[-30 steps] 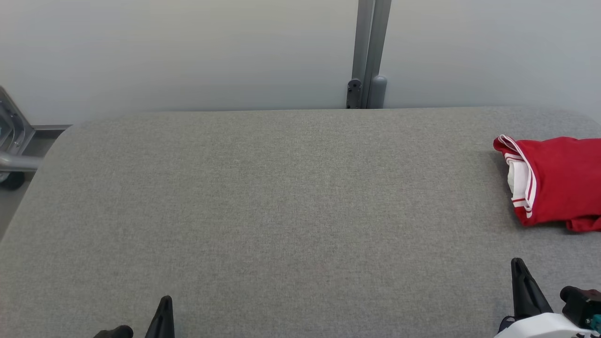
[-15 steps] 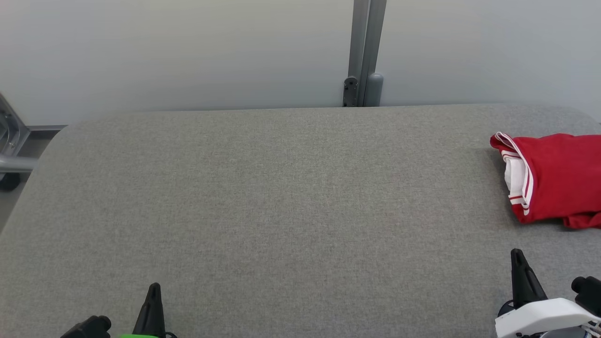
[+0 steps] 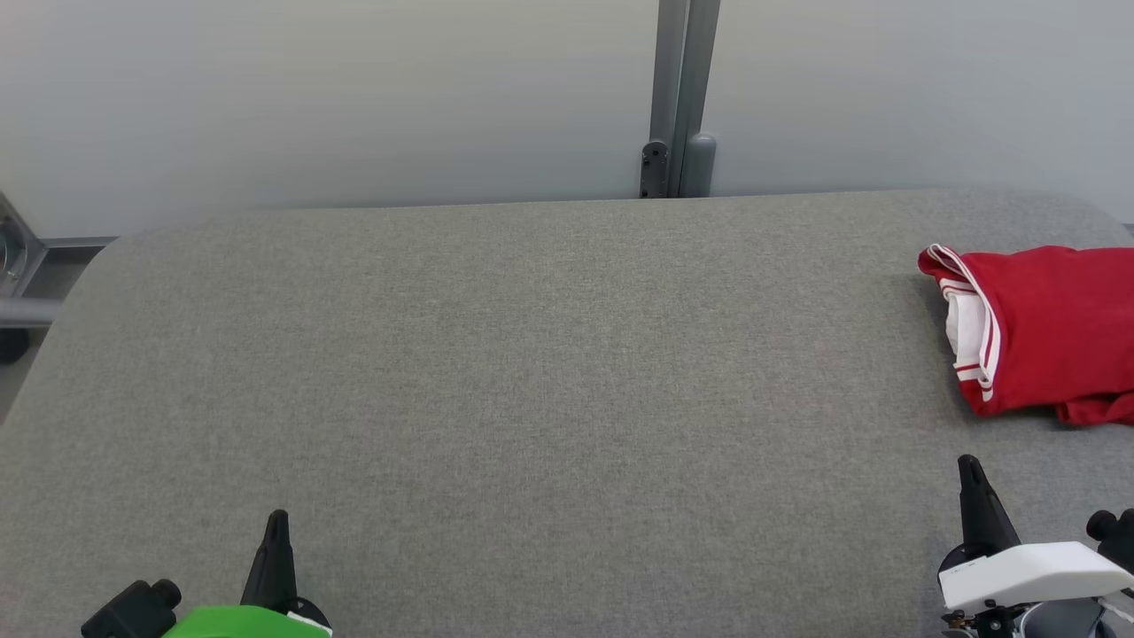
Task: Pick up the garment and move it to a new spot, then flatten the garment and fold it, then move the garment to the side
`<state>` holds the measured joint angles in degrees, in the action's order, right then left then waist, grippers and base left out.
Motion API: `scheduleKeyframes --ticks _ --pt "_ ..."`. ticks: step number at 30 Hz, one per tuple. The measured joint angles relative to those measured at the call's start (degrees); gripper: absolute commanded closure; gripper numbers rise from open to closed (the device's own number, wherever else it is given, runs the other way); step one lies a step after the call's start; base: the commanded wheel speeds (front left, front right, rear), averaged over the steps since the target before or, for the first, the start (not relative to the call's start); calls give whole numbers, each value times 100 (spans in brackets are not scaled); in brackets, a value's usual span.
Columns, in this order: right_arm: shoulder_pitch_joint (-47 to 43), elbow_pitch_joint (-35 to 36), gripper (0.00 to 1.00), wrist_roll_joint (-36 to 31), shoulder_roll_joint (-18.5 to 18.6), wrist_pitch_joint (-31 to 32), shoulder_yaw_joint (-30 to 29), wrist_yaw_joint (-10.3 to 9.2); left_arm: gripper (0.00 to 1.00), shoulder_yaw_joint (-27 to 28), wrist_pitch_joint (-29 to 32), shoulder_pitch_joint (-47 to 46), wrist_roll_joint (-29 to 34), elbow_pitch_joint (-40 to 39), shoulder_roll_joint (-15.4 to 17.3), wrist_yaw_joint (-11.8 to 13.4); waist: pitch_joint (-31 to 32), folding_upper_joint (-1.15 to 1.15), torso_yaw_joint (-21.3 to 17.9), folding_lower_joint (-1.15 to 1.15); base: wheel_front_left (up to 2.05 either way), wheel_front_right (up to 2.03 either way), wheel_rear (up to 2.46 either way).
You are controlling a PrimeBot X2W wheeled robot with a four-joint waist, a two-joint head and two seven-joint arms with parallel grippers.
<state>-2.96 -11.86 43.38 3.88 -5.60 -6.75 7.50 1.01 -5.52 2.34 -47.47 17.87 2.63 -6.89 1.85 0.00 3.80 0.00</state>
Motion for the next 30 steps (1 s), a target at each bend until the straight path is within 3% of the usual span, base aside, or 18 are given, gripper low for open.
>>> scheduleKeyframes --ticks 30 --pt "372 -91 100 2074 -47 510 5 0 100 235 505 -332 -1898 -156 1 -16 -68 0 -128 0 0 0 0"
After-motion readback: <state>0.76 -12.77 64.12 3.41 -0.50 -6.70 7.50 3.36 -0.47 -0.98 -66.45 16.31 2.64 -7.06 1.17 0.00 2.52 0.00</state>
